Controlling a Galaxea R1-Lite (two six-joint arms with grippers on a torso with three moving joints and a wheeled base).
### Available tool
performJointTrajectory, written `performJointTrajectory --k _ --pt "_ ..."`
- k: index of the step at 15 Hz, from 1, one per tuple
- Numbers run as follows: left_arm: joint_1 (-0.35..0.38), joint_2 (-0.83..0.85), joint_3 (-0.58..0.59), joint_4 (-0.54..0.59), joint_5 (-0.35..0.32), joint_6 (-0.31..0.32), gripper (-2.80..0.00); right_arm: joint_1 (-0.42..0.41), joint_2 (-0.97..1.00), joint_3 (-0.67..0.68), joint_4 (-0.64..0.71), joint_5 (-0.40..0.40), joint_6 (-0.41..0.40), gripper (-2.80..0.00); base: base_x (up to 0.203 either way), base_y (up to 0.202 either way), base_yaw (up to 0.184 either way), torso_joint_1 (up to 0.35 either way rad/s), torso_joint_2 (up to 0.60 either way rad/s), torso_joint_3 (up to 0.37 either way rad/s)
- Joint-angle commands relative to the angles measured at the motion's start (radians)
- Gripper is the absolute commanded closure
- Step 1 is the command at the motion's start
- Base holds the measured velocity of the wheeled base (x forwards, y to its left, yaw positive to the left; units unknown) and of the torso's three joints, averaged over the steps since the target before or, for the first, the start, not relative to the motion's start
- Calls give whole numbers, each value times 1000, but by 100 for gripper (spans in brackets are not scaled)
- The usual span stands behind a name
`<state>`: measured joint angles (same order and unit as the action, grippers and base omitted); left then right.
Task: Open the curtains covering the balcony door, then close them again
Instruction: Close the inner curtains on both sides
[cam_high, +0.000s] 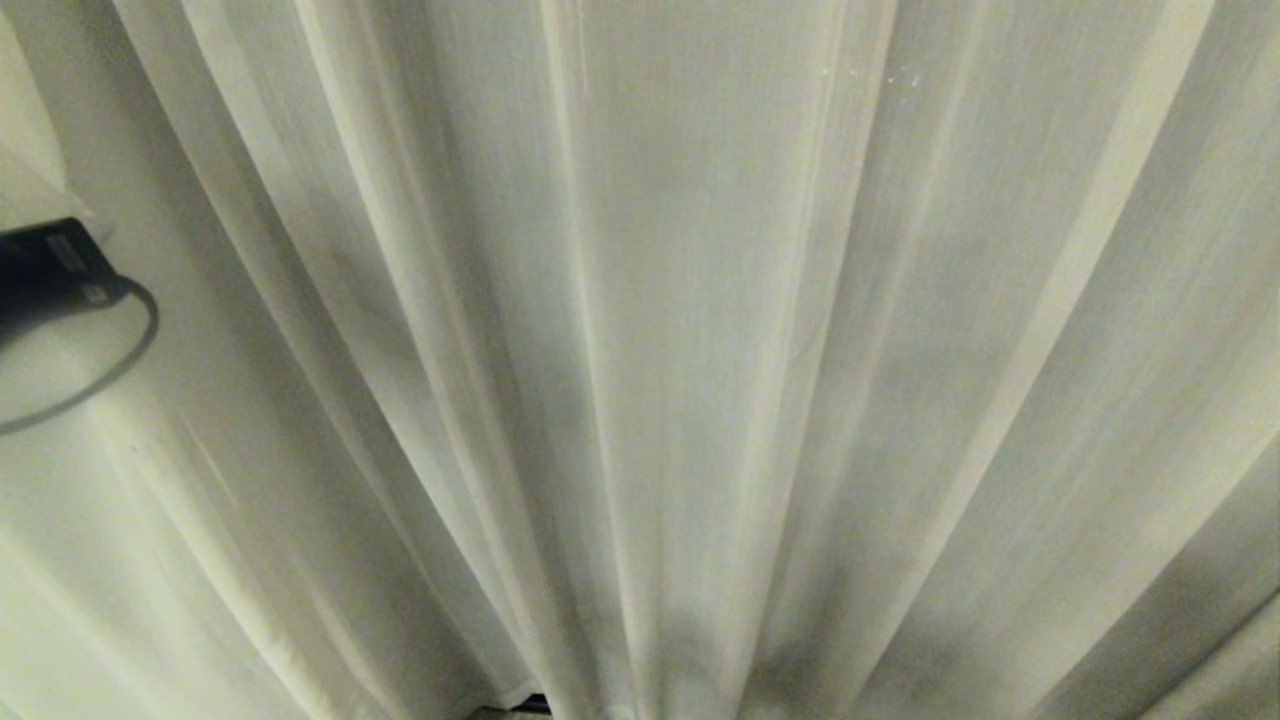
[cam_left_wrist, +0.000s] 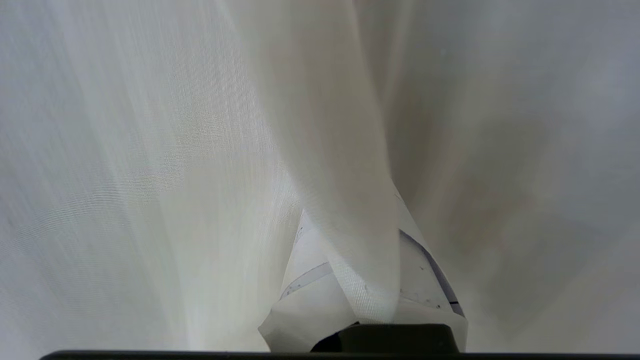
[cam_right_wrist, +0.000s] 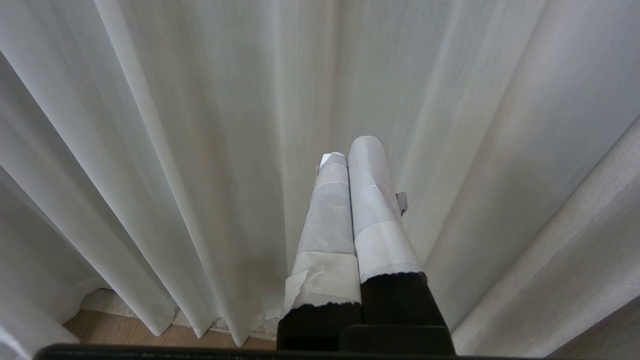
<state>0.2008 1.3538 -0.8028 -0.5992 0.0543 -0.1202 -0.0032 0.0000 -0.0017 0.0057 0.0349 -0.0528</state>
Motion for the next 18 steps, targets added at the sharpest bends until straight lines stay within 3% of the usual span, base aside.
performJointTrajectory --k 1,18 --pt "21 31 -1 -9 1 -1 0 0 0 0 0 0 -1 0 0 0 0 0 0 0" --pt "66 108 7 -52 6 -4 0 0 0 0 0 0 -1 0 0 0 0 0 0 0"
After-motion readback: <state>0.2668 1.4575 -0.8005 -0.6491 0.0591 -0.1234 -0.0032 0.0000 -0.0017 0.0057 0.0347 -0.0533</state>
